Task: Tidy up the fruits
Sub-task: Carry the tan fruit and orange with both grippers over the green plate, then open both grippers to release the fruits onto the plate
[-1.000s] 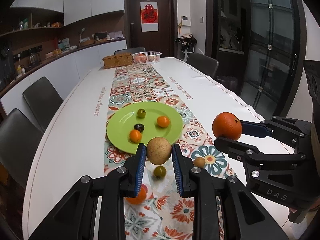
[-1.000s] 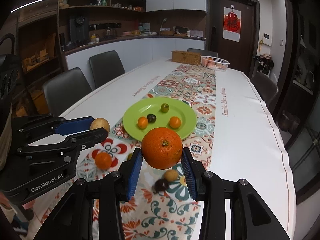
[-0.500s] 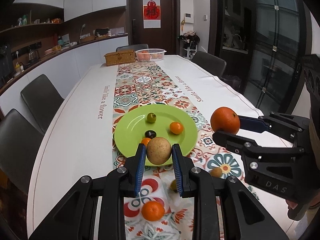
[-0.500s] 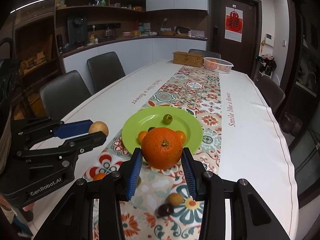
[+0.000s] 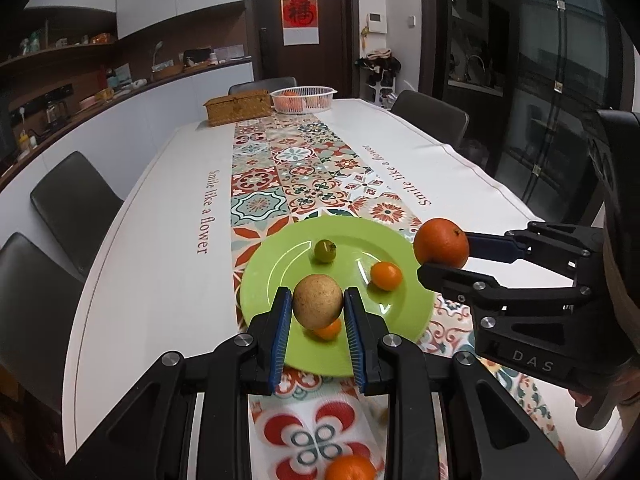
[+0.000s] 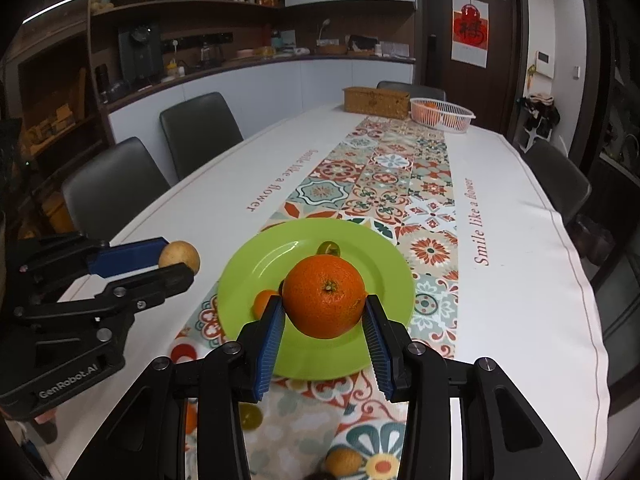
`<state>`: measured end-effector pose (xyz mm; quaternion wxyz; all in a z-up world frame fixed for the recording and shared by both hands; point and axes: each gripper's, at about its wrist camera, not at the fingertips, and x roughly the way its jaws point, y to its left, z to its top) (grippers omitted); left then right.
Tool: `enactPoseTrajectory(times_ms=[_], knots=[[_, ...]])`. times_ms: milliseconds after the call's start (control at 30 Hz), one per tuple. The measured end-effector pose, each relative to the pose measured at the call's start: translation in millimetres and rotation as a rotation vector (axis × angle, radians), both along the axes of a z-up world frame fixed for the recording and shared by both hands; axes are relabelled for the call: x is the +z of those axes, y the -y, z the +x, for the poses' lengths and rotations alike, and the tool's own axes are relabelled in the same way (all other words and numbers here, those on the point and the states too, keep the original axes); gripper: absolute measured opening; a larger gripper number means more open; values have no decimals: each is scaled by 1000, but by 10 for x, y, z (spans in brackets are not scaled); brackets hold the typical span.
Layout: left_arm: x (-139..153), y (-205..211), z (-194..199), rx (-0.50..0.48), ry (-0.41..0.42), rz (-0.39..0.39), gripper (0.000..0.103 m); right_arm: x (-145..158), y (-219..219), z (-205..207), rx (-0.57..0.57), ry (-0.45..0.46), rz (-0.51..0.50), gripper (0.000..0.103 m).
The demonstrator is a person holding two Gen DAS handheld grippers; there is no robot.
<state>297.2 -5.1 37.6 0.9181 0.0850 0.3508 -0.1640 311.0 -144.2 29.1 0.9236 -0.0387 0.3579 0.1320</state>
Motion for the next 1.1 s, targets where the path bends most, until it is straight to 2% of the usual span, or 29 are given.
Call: enactPoseTrajectory(times_ms=[467, 967, 1033, 1100], knots=[[-376, -13, 783, -28, -115, 1, 27, -309, -39, 765, -1, -125, -18, 41], [-662, 8, 1114, -9, -191, 18, 27, -624, -53, 1125, -25, -229, -1, 41], [-667, 3, 1107, -5, -182, 24, 36, -646, -46, 1133, -29, -235, 0, 41], [-663, -3, 1100, -2, -175, 23, 40, -655, -38, 1131, -32, -237, 3, 41]])
